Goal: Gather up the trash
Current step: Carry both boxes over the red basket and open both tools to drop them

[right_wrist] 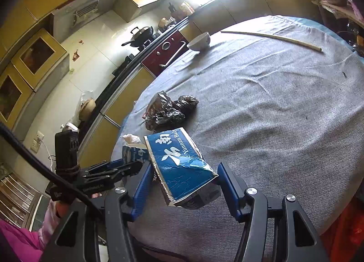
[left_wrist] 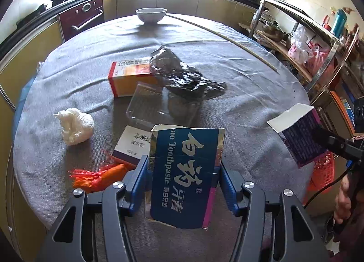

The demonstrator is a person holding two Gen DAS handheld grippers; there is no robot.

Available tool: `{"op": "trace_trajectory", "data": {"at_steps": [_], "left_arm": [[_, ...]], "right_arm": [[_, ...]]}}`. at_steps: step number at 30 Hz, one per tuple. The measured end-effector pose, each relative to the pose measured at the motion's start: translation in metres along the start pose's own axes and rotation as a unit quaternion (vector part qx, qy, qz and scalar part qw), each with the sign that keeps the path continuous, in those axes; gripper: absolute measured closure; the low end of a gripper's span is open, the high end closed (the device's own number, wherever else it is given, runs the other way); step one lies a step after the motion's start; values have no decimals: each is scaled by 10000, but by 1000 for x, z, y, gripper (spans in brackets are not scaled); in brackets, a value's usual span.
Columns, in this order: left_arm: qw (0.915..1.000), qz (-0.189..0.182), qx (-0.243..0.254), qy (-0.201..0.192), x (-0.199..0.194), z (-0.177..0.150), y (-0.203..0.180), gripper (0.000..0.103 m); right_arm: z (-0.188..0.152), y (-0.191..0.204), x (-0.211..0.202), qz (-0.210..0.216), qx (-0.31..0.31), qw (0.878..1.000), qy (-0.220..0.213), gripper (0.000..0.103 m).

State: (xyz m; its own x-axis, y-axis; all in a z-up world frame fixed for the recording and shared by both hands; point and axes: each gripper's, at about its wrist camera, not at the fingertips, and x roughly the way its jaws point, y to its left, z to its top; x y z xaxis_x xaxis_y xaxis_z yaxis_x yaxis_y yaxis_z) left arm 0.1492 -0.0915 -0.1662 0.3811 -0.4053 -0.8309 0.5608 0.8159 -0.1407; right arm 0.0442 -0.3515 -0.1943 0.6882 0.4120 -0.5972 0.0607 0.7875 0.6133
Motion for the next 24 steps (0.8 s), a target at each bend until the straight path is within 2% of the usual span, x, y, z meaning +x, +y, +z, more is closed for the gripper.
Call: {"op": "trace_trajectory", "data": {"at_steps": [8,12,16,24], "left_arm": [[9990,-143,222,-366,-31,2,-23,43],[9960,-396,372,-707,-55,3,-38,43],[9935,-559,438,-886,-70,3,-47,43],[9909,-410,752,-1042,-79,-2,-70,43]], "right_arm": [[1,0,-19,46,-2,9997,-255,42],[1,2,-32,66,-32,9991,-424,42],[-1,6,-46,64,-109,9984,-548,42],[-6,11,-69,-38,-123,9974,-705,42]]}}
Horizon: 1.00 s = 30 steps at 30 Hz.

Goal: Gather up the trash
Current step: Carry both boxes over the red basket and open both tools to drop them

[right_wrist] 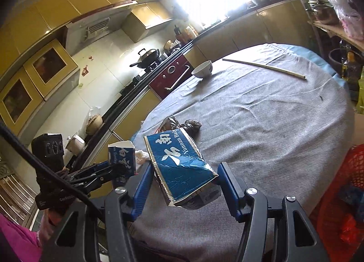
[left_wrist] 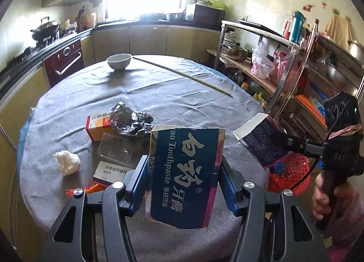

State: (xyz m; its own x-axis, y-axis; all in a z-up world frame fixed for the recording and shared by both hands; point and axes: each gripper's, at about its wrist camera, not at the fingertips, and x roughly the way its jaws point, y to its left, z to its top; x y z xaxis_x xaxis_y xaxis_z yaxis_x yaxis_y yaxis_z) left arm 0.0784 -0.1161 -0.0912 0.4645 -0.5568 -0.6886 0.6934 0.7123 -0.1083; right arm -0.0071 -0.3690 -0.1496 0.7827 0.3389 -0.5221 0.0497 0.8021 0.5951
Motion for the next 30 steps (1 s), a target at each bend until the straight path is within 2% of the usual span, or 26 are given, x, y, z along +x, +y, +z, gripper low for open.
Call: {"op": "trace_trajectory", "data": {"at_steps": [4,19,30], "left_arm": [[9999,71,136,-47,-1,3,-7,43],[9991,-66,400,107,9,11,-36,43],[9941,-592,909,36,26,39,-91,43]], "right_arm": [[1,-1,-10,-26,45,9999,-132,42],[4,-17,-45,-208,232,9983,-488,42],[0,-42,-105,-678,453,9923,-931,42]]}}
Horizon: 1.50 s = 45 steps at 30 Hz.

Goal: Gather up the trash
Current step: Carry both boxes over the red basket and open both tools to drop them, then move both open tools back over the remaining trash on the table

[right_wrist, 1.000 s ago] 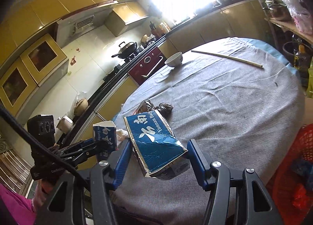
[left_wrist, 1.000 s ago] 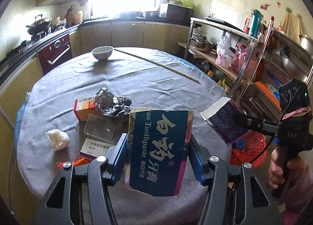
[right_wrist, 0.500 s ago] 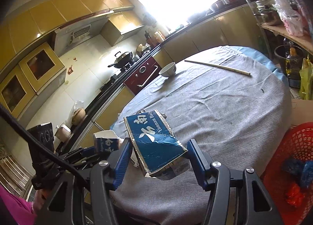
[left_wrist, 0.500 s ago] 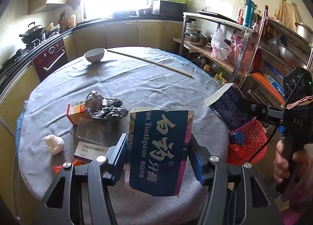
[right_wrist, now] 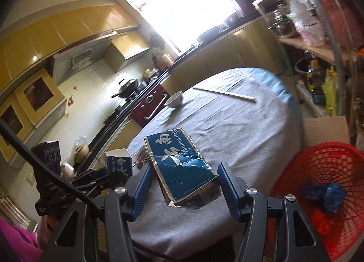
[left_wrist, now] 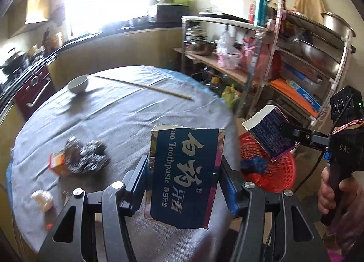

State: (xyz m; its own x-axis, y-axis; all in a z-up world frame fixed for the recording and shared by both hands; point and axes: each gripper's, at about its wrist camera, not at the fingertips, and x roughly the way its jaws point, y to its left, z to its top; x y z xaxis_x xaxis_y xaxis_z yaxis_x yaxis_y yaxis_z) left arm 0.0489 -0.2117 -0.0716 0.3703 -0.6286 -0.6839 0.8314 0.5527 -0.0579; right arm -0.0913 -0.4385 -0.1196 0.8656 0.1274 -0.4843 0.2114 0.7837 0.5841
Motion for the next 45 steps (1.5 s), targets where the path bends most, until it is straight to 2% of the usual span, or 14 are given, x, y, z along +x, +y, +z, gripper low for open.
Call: {"op": "trace_trajectory", "data": {"at_steps": [7,15,21,25,27,30,34,38,42,45], "left_arm": [[9974,-600,390,15,29,23,-48,43],[9899,-1190,589,491,85,39,-106,42],[9820,-1362,951,896,121,39,-153,38],[9786,-1387,921,1206,143,34,-164,34],[9787,-1350,840,1300,145,31,-159,34],[9814,-1299,740,1201,132,29,-143,34],[9890,-874,700,969,100,18,-110,34],[9932,-530,530,896,65,-11,-66,34],[9964,-11,-106,837,23,-47,0,34],[9942,418,-688,710,-4,-66,49,34]], "right_arm": [[3,-43,-57,-593,440,9963,-437,42],[-13,-104,-103,-1210,1261,9817,-750,42],[-26,-142,-108,-1236,1882,9718,-697,38],[-34,-157,-99,-1170,2193,9672,-519,33],[-36,-160,-96,-1130,2290,9655,-506,31],[-35,-155,-98,-1125,2181,9676,-590,31],[-27,-143,-100,-1043,1967,9721,-733,31],[-18,-121,-87,-916,1692,9790,-675,31],[-10,-95,-55,-729,1459,9859,-371,31],[-3,-74,-26,-486,1339,9897,-144,31]]}}
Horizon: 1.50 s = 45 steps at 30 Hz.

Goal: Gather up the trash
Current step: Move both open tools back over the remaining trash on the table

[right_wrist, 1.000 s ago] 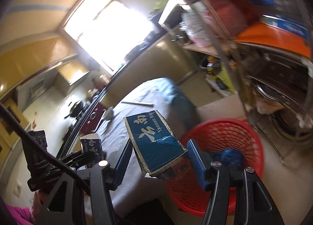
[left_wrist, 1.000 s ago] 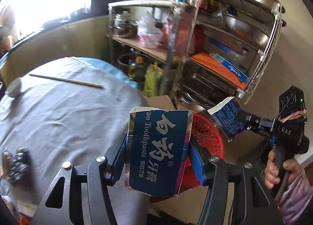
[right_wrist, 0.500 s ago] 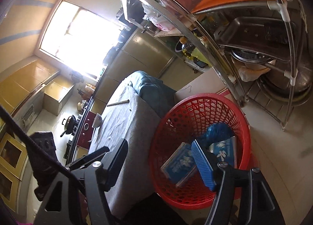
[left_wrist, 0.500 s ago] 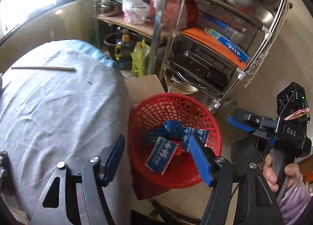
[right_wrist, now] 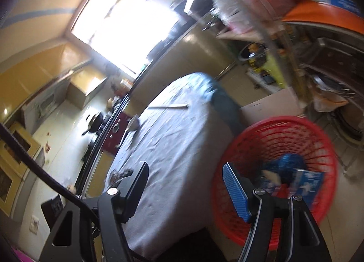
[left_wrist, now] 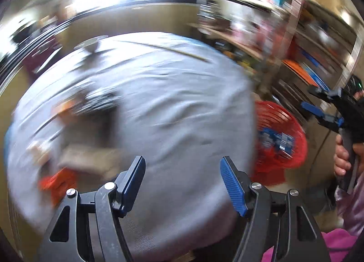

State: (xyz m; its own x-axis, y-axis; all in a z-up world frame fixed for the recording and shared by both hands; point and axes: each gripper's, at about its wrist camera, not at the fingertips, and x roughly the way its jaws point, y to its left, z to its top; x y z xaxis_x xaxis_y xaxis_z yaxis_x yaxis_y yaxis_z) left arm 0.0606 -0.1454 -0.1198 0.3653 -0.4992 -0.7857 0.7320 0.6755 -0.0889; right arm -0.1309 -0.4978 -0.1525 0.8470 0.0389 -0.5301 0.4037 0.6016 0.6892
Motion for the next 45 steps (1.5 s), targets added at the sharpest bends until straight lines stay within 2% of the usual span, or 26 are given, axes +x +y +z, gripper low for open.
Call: {"op": "trace_trajectory", "data": {"at_steps": [4,7,9,12,14,17,22,29,32,33,37,38,41,45], "left_arm": [[9945,689,-754,-244,-30,-22,76,34],[9845,1182,-1230,-395,-44,-34,126,34],[9758,1342,-1666,-455,-52,-42,159,34],[9659,1404,-2095,-582,-62,-50,188,33],[9633,1420,-2194,-619,-64,-54,197,33],[9639,1392,-2193,-582,-59,-58,199,33],[9691,1069,-2189,-398,-39,-61,198,32],[9702,899,-2236,-249,-25,-63,204,32],[9692,817,-2313,-228,-23,-64,210,32],[9696,798,-2302,-234,-22,-64,210,32],[9728,757,-2178,-243,-21,-64,209,32],[9735,735,-2154,-238,-21,-64,208,32],[9764,635,-2058,-184,-19,-66,206,32],[9786,553,-1981,-107,-14,-66,205,32]], "right_arm": [[-6,48,47,297,-426,9977,433,31],[-20,88,86,586,-761,9917,858,31],[-33,116,113,739,-978,9856,1165,31],[-48,148,143,899,-1211,9773,1490,31],[-55,168,161,987,-1370,9719,1639,31],[-56,193,188,1015,-1484,9675,1778,31],[-53,217,247,809,-1568,9605,2151,31],[-58,227,333,449,-1143,9530,2770,31],[-60,225,361,201,-843,9542,2864,31],[-62,221,371,-17,-705,9549,2883,31],[-67,212,396,-331,-347,9552,2922,32],[-69,212,399,-413,-379,9548,2918,33],[-78,214,411,-476,-681,9482,3066,61],[-76,217,402,-428,-962,9539,2810,63]]}}
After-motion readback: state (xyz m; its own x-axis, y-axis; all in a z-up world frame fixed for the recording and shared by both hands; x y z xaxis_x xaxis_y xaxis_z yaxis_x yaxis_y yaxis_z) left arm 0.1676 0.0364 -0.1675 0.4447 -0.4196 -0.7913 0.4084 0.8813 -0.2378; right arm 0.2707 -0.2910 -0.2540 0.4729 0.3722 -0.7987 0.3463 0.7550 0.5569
